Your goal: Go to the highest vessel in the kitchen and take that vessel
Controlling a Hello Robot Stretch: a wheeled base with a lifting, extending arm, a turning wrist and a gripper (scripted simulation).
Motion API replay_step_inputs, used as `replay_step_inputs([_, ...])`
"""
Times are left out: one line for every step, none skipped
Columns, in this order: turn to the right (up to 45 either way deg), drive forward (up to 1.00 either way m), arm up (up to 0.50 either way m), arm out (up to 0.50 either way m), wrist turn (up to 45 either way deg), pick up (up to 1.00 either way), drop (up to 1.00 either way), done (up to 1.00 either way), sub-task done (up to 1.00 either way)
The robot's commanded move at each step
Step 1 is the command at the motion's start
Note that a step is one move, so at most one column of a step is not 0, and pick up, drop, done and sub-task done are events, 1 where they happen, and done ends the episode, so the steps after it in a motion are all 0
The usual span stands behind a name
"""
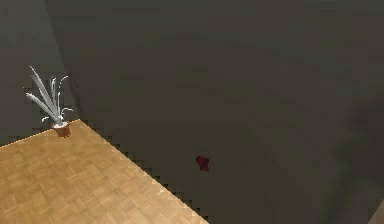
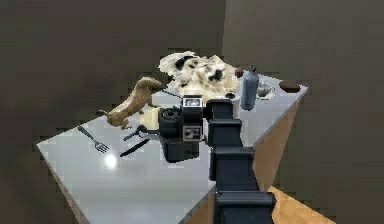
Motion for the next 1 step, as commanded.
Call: replay_step_inputs([0.0,0.00,0.00,0.00,0.0,0.00,0.00,1.00,0.00])
